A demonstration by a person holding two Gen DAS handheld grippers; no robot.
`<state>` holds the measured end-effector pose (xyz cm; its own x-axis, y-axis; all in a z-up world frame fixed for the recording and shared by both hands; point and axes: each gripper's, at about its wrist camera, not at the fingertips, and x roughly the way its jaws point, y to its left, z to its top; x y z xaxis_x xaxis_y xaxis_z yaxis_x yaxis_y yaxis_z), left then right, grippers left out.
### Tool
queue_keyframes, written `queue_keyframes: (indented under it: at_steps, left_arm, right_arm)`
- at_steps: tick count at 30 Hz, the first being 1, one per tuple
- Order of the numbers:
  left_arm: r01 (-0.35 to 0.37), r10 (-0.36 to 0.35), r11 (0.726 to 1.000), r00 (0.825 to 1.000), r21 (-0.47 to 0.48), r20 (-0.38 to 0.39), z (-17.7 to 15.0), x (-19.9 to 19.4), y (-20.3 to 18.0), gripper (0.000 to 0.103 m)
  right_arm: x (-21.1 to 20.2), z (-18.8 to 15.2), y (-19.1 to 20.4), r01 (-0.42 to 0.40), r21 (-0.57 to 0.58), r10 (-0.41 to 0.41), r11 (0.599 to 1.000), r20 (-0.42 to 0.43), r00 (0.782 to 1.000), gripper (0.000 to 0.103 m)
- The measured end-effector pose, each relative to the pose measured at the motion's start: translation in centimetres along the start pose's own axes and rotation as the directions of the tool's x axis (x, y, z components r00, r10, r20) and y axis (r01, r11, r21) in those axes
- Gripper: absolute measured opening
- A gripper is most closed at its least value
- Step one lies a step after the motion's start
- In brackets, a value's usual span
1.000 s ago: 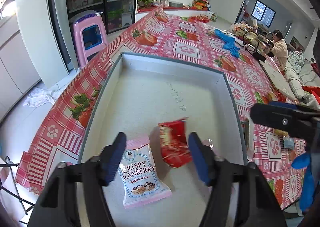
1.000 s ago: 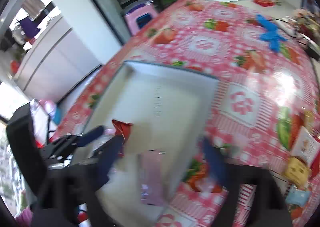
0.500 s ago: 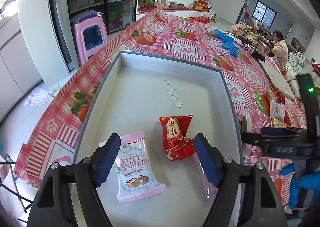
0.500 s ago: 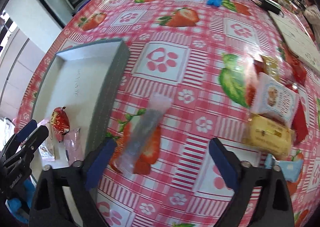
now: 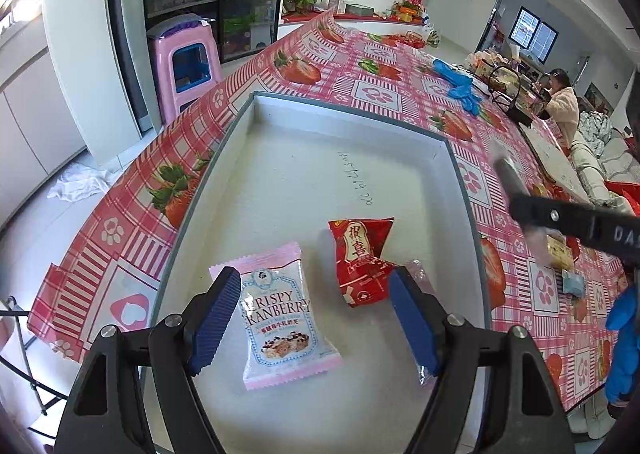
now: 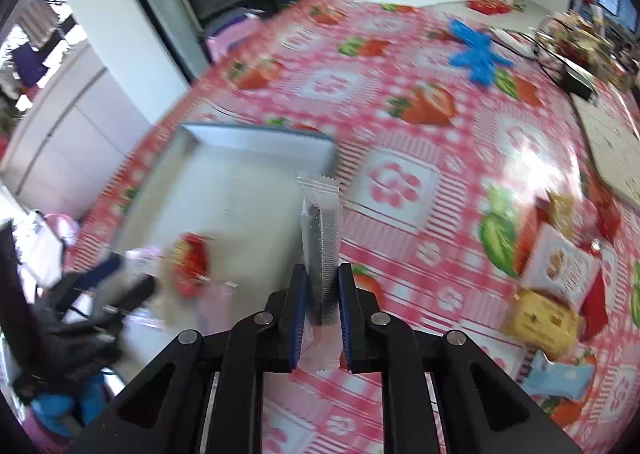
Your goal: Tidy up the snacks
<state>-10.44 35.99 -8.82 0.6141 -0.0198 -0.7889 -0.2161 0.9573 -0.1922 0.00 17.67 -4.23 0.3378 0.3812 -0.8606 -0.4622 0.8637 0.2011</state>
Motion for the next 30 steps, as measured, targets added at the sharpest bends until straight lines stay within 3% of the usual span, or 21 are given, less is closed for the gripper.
queue_keyframes:
  at_steps: [4, 6, 7, 8, 11, 16, 21, 24, 27, 30]
  left_arm:
    - [-0.002, 0.002, 1.0, 1.0, 0.017, -0.004, -0.3, -0.4, -0.5, 0.079]
    - [0.001, 0.0, 1.0, 1.0, 0.027, -0.01, -0.5, -0.6, -0.6, 0.08]
    - [0.002, -0.002, 1.0, 1.0, 0.031, -0.012, -0.6, -0.7, -0.7, 0.08]
    - [0.004, -0.004, 0.999, 1.0, 0.037, -0.014, -0.6, -0.8, -0.9, 0.08]
    - [0.013, -0.012, 0.998, 1.0, 0.065, -0.016, -0.5, -1.0, -2.2, 0.08]
    - [0.067, -0.065, 0.99, 0.998, 0.124, -0.02, 0.0, -1.4, -6.1, 0.08]
    - [0.106, -0.101, 0.968, 0.994, 0.227, -0.034, 0.1, -1.8, -12.2, 0.081]
    - [0.114, -0.102, 0.957, 0.993, 0.266, -0.057, 0.2, -1.1, -15.8, 0.081]
    - [0.126, -0.103, 0.951, 0.99, 0.281, -0.094, 0.2, 0.3, -19.2, 0.081]
    - [0.14, -0.106, 0.947, 0.986, 0.289, -0.133, 0.2, 1.9, -22.0, 0.081]
  right_arm:
    - [0.7, 1.4, 3.7, -0.085, -0.059, 0.085, 0.995, -0.004, 0.996, 0.017]
    - [1.3, 0.9, 4.5, -0.075, -0.068, 0.072, 0.995, -0.036, 0.997, 0.032]
    - [1.8, 0.7, 4.5, -0.053, -0.065, 0.05, 0.996, -0.048, 0.998, 0.065]
    - [1.8, 0.3, 4.2, -0.029, -0.061, 0.027, 0.998, -0.046, 0.999, 0.092]
    - [1.3, -0.5, 1.5, 0.06, -0.039, -0.061, 0.997, -0.025, 0.998, 0.093]
    - [-0.2, -2.4, -6.7, 0.189, 0.098, -0.186, 0.977, -0.037, 0.982, 0.093]
    - [-2.3, -5.2, -15.4, 0.368, 0.273, -0.362, 0.889, -0.075, 0.929, 0.093]
    - [-2.2, -6.9, -19.1, 0.444, 0.308, -0.427, 0.841, -0.126, 0.895, 0.095]
    - [-2.9, -8.8, -20.8, 0.399, 0.34, -0.388, 0.852, -0.103, 0.916, 0.098]
    - [-2.9, -10.9, -21.0, 0.406, 0.286, -0.388, 0.868, -0.12, 0.914, 0.1]
